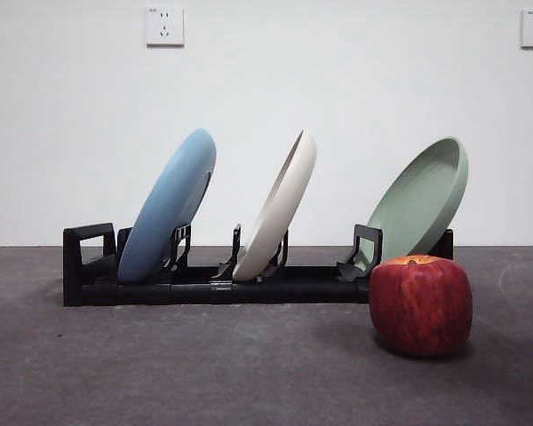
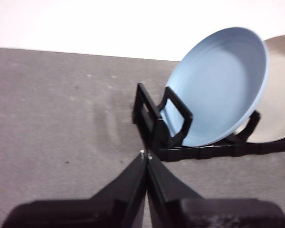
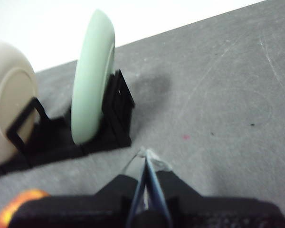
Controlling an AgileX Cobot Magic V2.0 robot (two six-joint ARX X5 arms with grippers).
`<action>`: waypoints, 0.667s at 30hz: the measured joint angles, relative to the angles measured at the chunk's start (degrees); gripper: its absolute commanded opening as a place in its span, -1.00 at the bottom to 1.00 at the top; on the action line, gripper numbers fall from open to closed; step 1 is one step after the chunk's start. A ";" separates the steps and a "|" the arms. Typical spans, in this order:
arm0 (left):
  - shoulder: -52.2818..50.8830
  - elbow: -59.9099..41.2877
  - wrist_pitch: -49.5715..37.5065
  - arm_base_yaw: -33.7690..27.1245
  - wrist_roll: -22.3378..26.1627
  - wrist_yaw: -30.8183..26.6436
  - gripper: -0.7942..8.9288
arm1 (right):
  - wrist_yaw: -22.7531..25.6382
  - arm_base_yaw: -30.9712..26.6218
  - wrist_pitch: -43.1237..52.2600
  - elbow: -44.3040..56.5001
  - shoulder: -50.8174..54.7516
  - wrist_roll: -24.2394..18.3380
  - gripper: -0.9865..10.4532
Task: Take the blue plate from the plate rack,put the plate on the table,take the apple from the table,put the apple in the plate
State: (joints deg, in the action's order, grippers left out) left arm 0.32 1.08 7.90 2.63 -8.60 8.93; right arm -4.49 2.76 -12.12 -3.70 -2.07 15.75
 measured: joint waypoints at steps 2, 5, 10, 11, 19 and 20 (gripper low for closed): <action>0.55 0.77 0.24 0.00 -2.43 0.98 -0.85 | 0.00 0.00 -0.61 -2.58 -1.44 1.27 -0.86; 2.43 4.04 0.39 0.02 -4.87 2.86 -0.85 | -0.02 0.00 -1.70 -7.28 -4.83 2.40 -0.86; 8.20 12.24 0.85 0.00 -6.08 3.69 -0.85 | -0.04 0.00 -6.49 -17.09 -13.51 3.41 -0.86; 9.97 14.19 1.16 0.00 -6.10 3.69 -0.85 | -0.11 0.00 -7.23 -19.37 -15.65 3.28 -0.86; 28.35 31.58 6.60 0.00 -4.76 6.10 -0.85 | -12.98 0.00 -13.03 -35.63 -32.83 -1.29 -0.86; 30.97 34.01 8.07 0.00 -4.13 7.13 -0.85 | -15.54 0.00 -14.38 -37.86 -35.30 -2.05 -0.86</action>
State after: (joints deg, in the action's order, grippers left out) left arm 31.29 35.09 15.97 2.63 -12.73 16.05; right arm -20.03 2.76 -26.50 -41.56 -37.36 13.69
